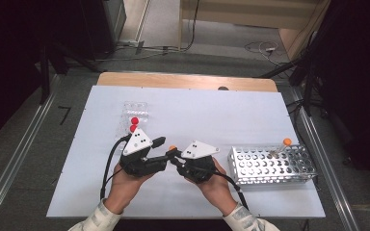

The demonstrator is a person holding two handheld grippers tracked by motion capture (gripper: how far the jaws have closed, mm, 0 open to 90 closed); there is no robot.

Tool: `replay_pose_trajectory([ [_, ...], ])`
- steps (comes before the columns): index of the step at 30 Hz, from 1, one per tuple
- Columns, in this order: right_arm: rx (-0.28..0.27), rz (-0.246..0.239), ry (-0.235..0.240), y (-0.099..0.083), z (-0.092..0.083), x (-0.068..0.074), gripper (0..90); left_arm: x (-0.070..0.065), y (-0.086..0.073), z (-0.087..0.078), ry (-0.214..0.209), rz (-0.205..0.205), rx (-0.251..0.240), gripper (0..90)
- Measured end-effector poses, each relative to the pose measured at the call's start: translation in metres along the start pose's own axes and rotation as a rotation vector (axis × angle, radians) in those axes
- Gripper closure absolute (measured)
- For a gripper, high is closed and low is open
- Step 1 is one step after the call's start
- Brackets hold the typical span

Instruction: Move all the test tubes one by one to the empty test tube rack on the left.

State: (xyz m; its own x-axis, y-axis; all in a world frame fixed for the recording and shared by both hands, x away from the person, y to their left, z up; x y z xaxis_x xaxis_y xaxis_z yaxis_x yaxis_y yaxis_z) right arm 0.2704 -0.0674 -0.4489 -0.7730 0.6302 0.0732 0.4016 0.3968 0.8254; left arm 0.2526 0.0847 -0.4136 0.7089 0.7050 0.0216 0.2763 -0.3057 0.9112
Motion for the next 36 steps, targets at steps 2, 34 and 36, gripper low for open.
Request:
replay_pose_trajectory([
  [2, 0.001, 0.004, 0.005, 0.0, 0.0, 0.001, 71.8, -0.002, -0.001, 0.002, -0.01, 0.011, 0.005, 54.7],
  [34, -0.005, 0.017, 0.016, -0.003, -0.019, -0.013, 41.9, 0.04, 0.004, -0.034, 0.074, -0.073, -0.002, 70.7],
  [36, -0.009, 0.015, 0.011, -0.004, -0.021, -0.016, 42.0, 0.046, 0.005, -0.041, 0.085, -0.084, -0.008, 70.7],
])
Point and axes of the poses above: each handheld gripper's, and its own axes: z roughly forward along the jaws, y roughly out of its top, x roughly to its left, the point moved 3 cm from there along z, roughly forward along the jaws, and after that the axes turned 8 degrees about z, right-handed, at the moved point
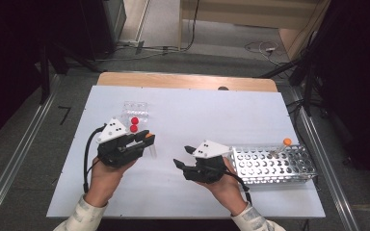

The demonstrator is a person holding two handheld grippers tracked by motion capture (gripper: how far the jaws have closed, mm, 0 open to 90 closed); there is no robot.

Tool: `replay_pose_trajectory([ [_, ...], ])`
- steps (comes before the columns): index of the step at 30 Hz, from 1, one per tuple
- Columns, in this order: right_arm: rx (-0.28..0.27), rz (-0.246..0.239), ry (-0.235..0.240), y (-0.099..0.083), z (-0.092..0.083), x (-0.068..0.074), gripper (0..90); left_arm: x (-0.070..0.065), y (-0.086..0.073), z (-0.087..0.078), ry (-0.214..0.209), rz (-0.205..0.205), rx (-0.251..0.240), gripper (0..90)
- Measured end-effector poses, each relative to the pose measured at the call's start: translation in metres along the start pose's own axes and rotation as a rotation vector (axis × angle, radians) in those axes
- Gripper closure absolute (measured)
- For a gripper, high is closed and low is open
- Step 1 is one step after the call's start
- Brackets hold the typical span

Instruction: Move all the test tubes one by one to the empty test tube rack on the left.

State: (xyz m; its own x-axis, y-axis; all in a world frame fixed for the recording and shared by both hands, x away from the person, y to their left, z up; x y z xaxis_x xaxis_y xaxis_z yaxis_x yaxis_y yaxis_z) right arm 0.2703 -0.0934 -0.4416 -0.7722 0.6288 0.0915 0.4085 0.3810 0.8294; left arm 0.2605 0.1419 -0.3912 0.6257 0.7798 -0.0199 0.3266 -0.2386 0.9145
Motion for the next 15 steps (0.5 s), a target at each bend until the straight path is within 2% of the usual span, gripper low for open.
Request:
replay_pose_trajectory([
  [8, 0.001, 0.014, -0.021, -0.005, -0.01, -0.009, 42.5, 0.022, 0.004, -0.02, 0.068, -0.031, -0.006, 70.7],
  [15, -0.006, 0.028, -0.032, -0.008, -0.017, -0.014, 42.6, 0.035, 0.004, -0.027, 0.118, -0.045, -0.014, 70.7],
])
Point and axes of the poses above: each handheld gripper's, and its own axes: z roughly forward along the jaws, y roughly out of its top, x roughly to its left, the point moved 3 cm from there along z, roughly forward along the jaws, and after that the axes turned 8 degrees about z, right-handed, at the moved point
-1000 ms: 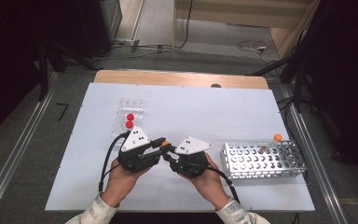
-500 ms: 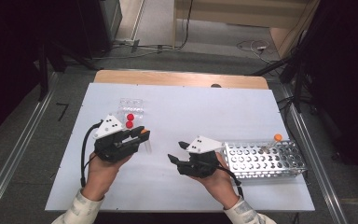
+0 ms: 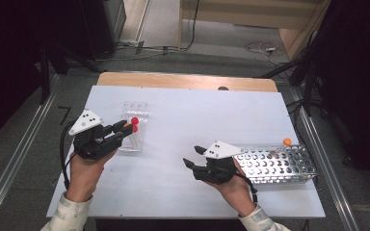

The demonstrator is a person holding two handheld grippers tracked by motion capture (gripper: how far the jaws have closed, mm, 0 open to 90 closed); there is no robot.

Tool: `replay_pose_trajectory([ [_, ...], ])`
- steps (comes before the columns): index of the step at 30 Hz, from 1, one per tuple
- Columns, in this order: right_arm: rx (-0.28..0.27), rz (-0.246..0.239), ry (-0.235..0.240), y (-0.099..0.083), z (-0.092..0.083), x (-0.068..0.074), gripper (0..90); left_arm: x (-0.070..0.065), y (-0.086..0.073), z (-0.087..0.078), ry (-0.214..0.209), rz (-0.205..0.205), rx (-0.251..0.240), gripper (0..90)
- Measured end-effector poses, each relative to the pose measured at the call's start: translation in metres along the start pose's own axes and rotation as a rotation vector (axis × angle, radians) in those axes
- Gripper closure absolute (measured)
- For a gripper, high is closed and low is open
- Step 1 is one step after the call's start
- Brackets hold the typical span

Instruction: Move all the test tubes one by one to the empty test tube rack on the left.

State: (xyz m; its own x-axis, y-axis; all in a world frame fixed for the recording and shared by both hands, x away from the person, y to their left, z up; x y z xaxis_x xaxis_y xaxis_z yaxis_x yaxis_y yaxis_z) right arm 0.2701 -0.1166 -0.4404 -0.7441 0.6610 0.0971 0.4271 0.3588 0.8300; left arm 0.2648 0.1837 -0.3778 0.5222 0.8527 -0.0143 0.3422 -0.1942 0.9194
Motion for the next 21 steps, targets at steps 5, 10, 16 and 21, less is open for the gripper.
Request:
replay_pose_trajectory([
  [5, -0.004, 0.001, -0.005, -0.001, -0.003, -0.003, 42.6, 0.008, 0.001, -0.002, 0.033, -0.003, -0.007, 70.6],
  [10, -0.004, 0.014, -0.012, -0.002, -0.006, -0.005, 41.6, 0.016, 0.001, -0.003, 0.069, -0.007, -0.009, 70.7],
  [16, -0.002, 0.029, -0.017, -0.003, -0.008, -0.009, 35.6, 0.022, 0.001, -0.001, 0.102, -0.009, -0.016, 70.7],
  [21, -0.001, 0.039, -0.023, -0.004, -0.009, -0.012, 32.2, 0.025, 0.003, 0.004, 0.134, 0.003, -0.025, 70.7],
])
Point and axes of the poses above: each handheld gripper's, and its own axes: z roughly forward along the jaws, y roughly out of its top, x roughly to its left, the point moved 3 cm from there along z, roughly forward along the jaws, and after that the axes turned 8 degrees about z, right-handed, at the moved point
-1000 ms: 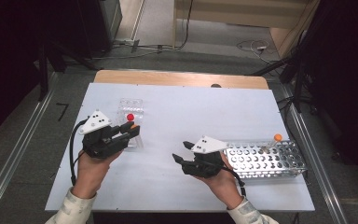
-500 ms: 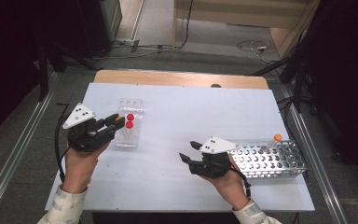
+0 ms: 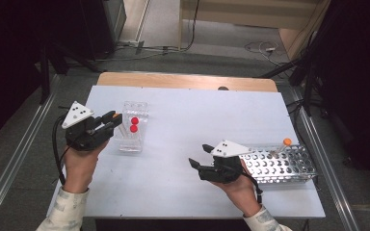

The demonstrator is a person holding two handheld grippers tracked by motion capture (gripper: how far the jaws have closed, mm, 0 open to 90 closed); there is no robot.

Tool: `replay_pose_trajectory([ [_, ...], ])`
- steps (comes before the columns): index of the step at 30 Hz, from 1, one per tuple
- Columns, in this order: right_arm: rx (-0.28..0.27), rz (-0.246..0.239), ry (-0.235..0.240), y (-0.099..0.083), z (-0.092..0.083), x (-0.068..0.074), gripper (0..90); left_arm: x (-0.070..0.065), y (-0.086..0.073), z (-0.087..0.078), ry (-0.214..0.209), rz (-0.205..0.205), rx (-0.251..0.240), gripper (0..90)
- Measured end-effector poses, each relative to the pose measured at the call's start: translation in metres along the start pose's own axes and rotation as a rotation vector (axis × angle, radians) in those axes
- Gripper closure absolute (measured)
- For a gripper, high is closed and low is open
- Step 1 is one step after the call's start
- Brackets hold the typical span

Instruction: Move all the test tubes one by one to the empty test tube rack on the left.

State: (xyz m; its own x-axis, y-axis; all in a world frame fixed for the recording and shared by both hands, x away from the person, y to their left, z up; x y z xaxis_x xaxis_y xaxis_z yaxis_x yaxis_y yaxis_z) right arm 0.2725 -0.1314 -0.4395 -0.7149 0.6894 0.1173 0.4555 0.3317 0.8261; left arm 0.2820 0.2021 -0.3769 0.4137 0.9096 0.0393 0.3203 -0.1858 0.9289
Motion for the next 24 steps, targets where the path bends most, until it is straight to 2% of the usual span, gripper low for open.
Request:
replay_pose_trajectory([
  [6, -0.003, 0.008, -0.003, -0.001, -0.003, -0.002, 31.1, 0.002, 0.003, 0.01, 0.016, -0.003, -0.006, 70.7],
  [14, 0.0, 0.018, -0.002, -0.003, -0.005, -0.004, 31.1, 0.002, 0.005, 0.026, 0.062, 0.027, 0.009, 70.7],
  [24, 0.002, 0.021, -0.001, -0.003, -0.005, -0.004, 31.1, 0.007, 0.001, 0.038, 0.072, 0.012, 0.016, 70.7],
])
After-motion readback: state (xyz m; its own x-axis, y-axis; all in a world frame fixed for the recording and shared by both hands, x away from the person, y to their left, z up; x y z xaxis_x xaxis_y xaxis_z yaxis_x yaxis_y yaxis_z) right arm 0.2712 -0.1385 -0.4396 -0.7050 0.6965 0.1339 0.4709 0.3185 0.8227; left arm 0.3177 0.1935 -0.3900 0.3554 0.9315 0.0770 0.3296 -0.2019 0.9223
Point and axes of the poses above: each handheld gripper's, and its own axes: z roughly forward along the jaws, y roughly out of its top, x roughly to its left, the point moved 3 cm from there along z, roughly forward along the jaws, and after that the axes turned 8 degrees about z, right-handed, at the moved point
